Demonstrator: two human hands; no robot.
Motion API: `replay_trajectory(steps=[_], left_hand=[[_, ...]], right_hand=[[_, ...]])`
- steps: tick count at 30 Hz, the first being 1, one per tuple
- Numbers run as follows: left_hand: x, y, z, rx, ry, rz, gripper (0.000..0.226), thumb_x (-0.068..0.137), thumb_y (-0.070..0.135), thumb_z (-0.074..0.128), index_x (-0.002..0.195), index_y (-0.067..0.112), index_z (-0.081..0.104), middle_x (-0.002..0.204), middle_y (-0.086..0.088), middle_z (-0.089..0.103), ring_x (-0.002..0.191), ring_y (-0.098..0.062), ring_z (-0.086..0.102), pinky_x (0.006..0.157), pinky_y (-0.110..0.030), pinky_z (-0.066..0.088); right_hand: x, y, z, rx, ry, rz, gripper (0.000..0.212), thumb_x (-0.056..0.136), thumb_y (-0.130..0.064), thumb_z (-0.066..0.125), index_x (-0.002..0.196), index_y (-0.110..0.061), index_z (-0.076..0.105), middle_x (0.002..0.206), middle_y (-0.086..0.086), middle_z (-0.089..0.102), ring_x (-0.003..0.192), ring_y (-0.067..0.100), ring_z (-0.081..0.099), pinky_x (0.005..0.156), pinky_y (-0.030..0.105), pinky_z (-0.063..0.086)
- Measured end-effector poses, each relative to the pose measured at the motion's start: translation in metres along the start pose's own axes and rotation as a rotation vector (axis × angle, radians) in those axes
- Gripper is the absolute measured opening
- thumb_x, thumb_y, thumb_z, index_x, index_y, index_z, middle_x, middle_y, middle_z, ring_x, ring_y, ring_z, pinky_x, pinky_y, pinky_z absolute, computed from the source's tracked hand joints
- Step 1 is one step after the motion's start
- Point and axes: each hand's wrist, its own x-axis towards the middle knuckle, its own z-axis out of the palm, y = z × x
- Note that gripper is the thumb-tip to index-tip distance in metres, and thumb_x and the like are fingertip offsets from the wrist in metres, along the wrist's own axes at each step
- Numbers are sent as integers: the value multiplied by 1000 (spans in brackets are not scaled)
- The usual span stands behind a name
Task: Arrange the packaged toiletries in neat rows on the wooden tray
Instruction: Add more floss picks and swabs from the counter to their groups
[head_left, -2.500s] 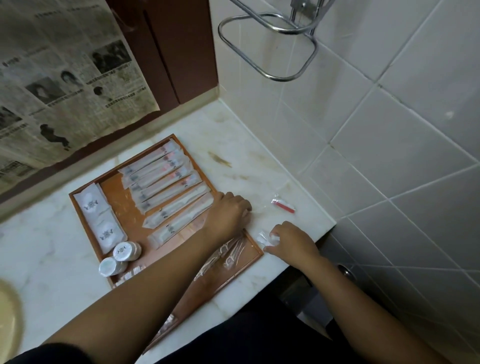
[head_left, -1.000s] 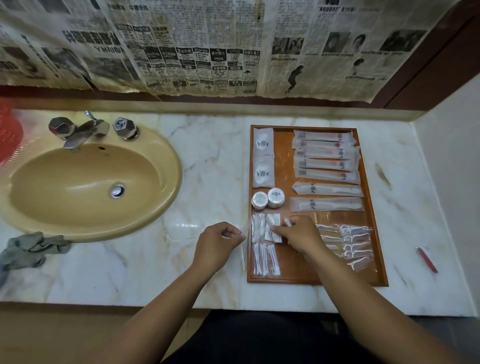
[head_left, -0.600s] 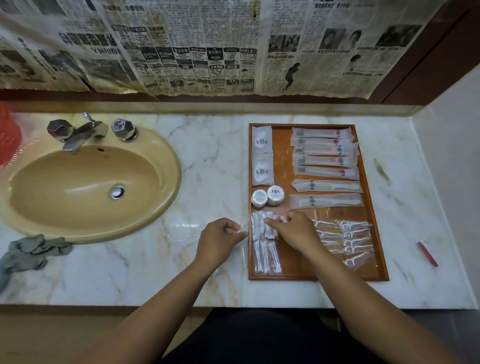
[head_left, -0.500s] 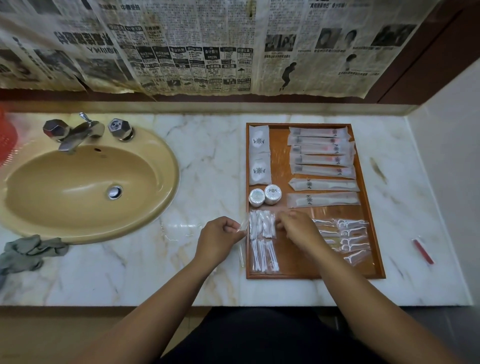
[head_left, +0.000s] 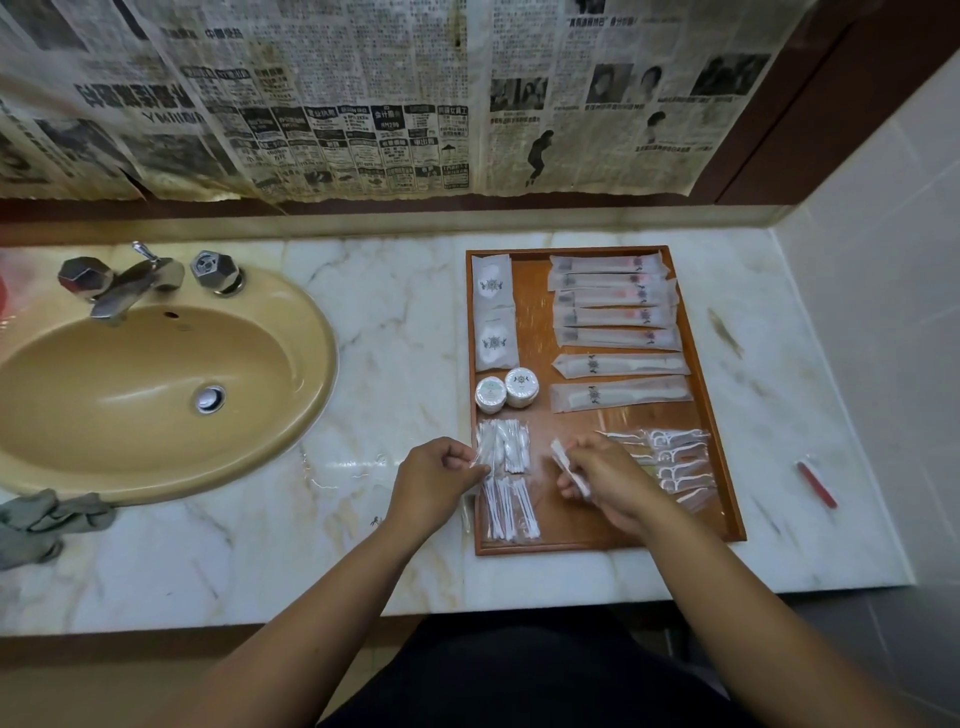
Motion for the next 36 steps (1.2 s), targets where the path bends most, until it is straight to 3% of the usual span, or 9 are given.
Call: replay_trajectory(steps=[3, 7, 11, 14, 19, 21, 26, 30, 36], left_hand=[[0, 0, 0, -4, 10, -8, 16, 77, 27, 87, 83, 26, 72, 73, 6, 70, 64, -2, 63, 66, -22, 47], [1, -2, -1, 1, 23, -11, 16, 78, 28, 87, 83, 24, 72, 74, 5, 70, 67, -6, 66, 65, -21, 46], [1, -4, -1, 4, 20, -19, 17, 78, 28, 86, 84, 23, 72, 74, 5, 70, 66, -4, 65, 64, -21, 45], [0, -4, 0, 0, 18, -17, 17, 79, 29, 86, 85, 23, 72, 74, 6, 69, 62, 2, 62, 61, -16, 44], [1, -3, 1, -1, 26, -14, 16, 79, 30, 86, 85, 24, 72, 76, 5, 69, 64, 0, 62, 64, -19, 45], [2, -1, 0, 1, 28, -16, 16, 79, 29, 86, 84, 24, 72, 74, 7, 68, 62, 2, 61, 64, -20, 46], [5, 0, -3, 4, 35, -24, 16, 79, 28, 86, 84, 23, 71, 73, 8, 68, 60, 6, 61, 62, -17, 44], [5, -1, -2, -4, 26, -22, 16, 79, 29, 85, 85, 23, 72, 73, 8, 68, 60, 6, 61, 60, -15, 44], [2, -6, -3, -27, 42, -25, 17, 78, 30, 87, 83, 23, 72, 74, 6, 70, 63, 2, 62, 65, -21, 49]], right_hand=[[3, 3, -1, 92, 10, 2, 11, 98, 3, 52, 102, -7, 56, 98, 19, 72, 77, 28, 69, 70, 36, 60], [7, 8, -7, 139, 36, 14, 21, 95, 1, 63, 115, -5, 60, 104, 18, 73, 86, 31, 68, 84, 49, 58], [8, 9, -10, 67, 89, -13, 18, 91, -2, 71, 106, -11, 66, 101, 10, 70, 84, 19, 64, 70, 29, 55], [9, 11, -9, 0, 96, -33, 21, 88, 2, 73, 105, -7, 67, 104, 14, 71, 82, 20, 66, 65, 27, 58], [14, 7, -4, -197, 126, -117, 16, 88, 1, 70, 99, -11, 70, 97, 15, 73, 85, 32, 73, 81, 45, 63], [18, 1, 1, -266, 141, -141, 16, 89, 0, 69, 98, -12, 70, 93, 12, 74, 87, 33, 74, 81, 49, 63], [21, -10, 11, -295, 108, -119, 15, 90, 3, 66, 100, -9, 68, 94, 14, 73, 85, 30, 74, 77, 43, 64], [10, 0, 20, -356, 53, -63, 14, 83, -1, 75, 91, -12, 70, 90, 10, 75, 77, 21, 71, 68, 34, 61], [3, 12, 30, -332, 8, -11, 11, 87, 6, 69, 95, -2, 68, 87, 22, 74, 64, 28, 70, 76, 47, 64]])
